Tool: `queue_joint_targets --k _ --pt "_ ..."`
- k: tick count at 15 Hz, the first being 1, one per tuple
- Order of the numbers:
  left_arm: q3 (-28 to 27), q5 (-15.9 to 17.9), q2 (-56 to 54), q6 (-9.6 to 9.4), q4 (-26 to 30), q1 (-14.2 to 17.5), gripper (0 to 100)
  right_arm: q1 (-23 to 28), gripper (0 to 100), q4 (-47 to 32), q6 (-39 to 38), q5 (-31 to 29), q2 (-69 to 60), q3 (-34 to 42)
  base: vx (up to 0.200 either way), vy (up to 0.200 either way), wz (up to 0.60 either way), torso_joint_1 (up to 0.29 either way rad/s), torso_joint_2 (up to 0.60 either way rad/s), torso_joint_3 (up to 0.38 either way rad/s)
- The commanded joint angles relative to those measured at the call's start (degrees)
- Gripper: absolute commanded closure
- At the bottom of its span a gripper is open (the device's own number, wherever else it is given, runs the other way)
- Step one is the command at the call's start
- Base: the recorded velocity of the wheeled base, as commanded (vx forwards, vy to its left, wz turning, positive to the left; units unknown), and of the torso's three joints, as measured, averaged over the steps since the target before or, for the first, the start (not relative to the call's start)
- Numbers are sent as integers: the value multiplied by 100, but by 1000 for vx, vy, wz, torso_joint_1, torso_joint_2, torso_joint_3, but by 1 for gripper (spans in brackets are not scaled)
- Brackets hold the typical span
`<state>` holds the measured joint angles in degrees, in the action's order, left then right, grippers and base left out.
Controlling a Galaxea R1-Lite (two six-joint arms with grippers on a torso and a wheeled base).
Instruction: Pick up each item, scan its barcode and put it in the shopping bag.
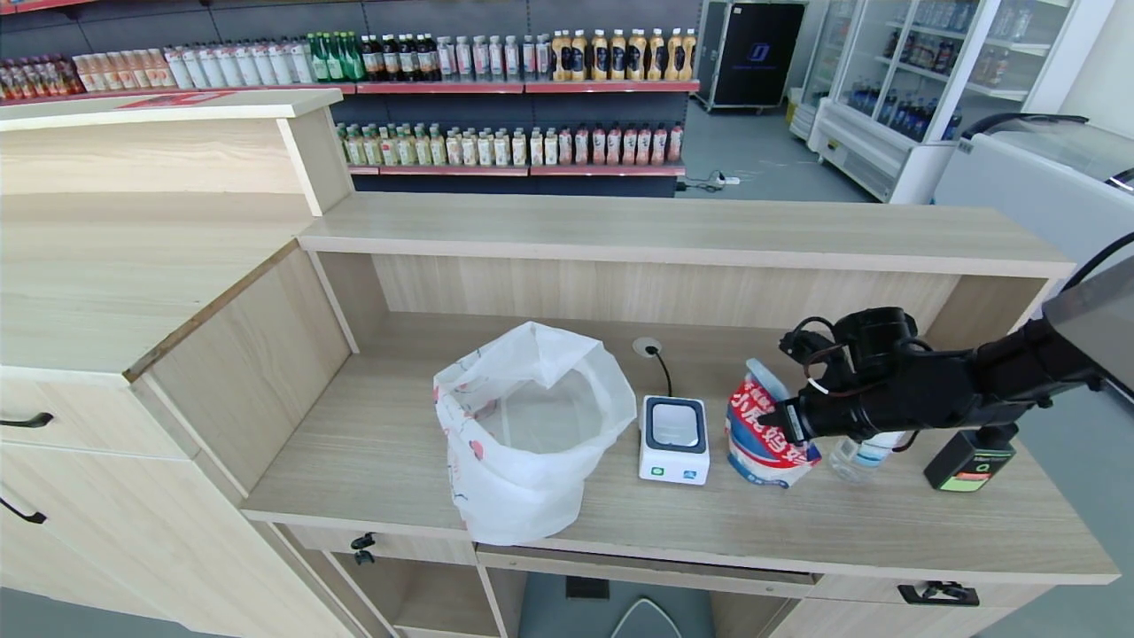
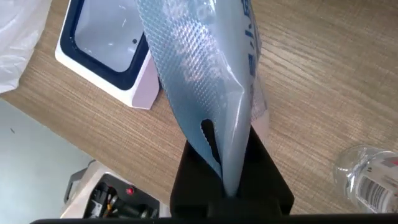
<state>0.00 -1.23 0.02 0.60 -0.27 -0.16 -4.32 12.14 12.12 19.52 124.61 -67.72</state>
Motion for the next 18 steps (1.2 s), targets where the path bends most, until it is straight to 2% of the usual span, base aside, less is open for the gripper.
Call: queue_joint_targets --k 1,3,6,8,11,12,14,16,18 --pt "0 0 -2 2 0 -2 0 1 100 95 63 140 -587 162 0 0 0 0 0 0" --pt "0 0 -2 2 0 -2 0 1 100 87 256 166 -956 268 0 0 0 0 0 0" --pt "0 0 -2 2 0 -2 0 106 100 51 1363 166 -1809 672 0 0 0 0 0 0" --pt "0 0 -2 2 0 -2 0 194 100 43 2225 149 -2301 866 0 0 0 0 0 0" --pt "0 0 -2 2 0 -2 0 388 100 157 4299 193 -3365 1033 0 0 0 0 0 0" --pt "0 0 -2 2 0 -2 0 493 100 341 4879 289 -3628 1077 0 0 0 0 0 0" --pt "0 0 -2 2 -8 -2 0 581 100 790 5494 667 -4050 1279 0 0 0 0 0 0" --pt "0 0 -2 2 0 -2 0 730 100 2170 6584 966 -4516 1753 0 0 0 0 0 0" --pt "0 0 -2 2 0 -2 0 686 100 2996 7191 1388 -4674 2114 0 0 0 0 0 0"
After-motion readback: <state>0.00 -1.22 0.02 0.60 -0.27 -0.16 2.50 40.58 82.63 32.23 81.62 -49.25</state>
